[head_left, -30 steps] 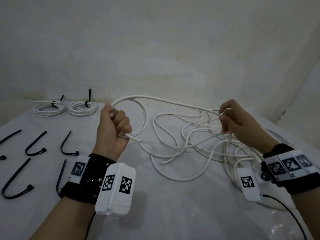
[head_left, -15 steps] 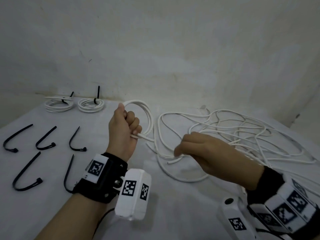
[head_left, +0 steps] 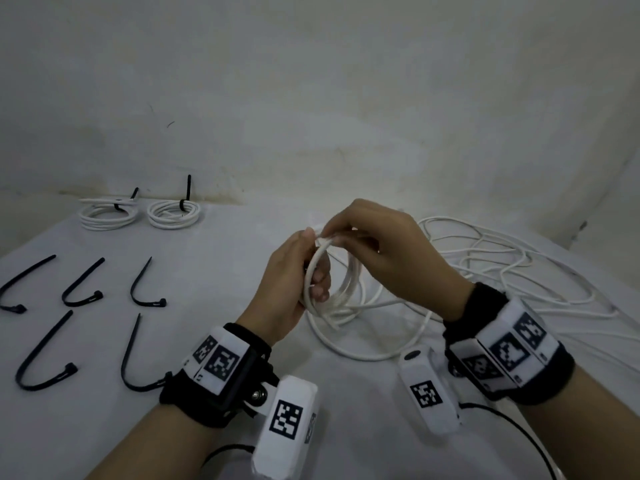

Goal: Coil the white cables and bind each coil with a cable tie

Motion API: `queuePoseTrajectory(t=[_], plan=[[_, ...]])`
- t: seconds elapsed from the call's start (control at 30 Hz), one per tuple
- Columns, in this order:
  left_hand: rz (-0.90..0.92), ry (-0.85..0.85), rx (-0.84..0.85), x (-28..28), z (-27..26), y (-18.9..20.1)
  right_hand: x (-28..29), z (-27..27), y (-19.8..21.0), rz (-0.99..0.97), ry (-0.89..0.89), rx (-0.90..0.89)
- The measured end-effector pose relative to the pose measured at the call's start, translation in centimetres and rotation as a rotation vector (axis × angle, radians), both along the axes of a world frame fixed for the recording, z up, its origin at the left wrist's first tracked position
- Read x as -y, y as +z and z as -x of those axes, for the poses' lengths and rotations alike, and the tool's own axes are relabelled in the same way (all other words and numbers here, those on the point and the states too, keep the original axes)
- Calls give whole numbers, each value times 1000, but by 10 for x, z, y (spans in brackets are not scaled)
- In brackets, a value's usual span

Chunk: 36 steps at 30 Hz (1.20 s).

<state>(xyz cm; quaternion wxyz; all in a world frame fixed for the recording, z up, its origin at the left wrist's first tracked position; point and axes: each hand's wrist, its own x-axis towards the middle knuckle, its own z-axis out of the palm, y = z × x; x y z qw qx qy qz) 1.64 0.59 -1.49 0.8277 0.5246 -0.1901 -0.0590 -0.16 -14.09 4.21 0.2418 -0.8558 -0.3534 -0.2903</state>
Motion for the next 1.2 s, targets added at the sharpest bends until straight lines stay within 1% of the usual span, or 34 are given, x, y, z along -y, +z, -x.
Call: queuePoseTrajectory(t=[0.1,0.2,0.3,0.37,0.43,0.5,0.57,0.63,0.73,0.77,0.87,0.97,1.07,1.13,1.2], plan=[[13,-94,-35,1,3,1,2,-13,-2,-71,-47,6],[126,-153,-109,-1,2,0,3,-25,-8,-112,-89,5],[136,-121,-106,-4,3,4,1,-31,-15,-105,-97,-44],[125,-80,-83,-6,3,4,0,-33,-17,-52,-66,-109],[127,-54,-93,-9,1,4,1,-34,-19,20,-48,-135],[118,-40,-110,-10,-2,3,1,-34,-20,57,-44,-118],[77,-3,-105,-10,-3,4,2,-35,-20,79,-36,-48],[-26,86,-37,-11,-6,3,4,-36,-18,103,-43,-11],[-295,282,202,-18,-9,2,7,-39,-13,136,-75,-21],[-347,315,260,-19,-10,1,7,-40,-13,146,-81,-22],[-351,375,340,-21,-11,0,7,-41,-14,132,-79,-30],[-333,400,330,-20,-13,-2,6,-42,-15,117,-76,-50],[-333,355,290,-20,-13,-2,6,-43,-16,84,-74,-36],[-351,262,214,-18,-13,-1,7,-44,-17,78,-65,-19],[-304,137,101,-17,-12,1,7,-45,-18,75,-66,-19]])
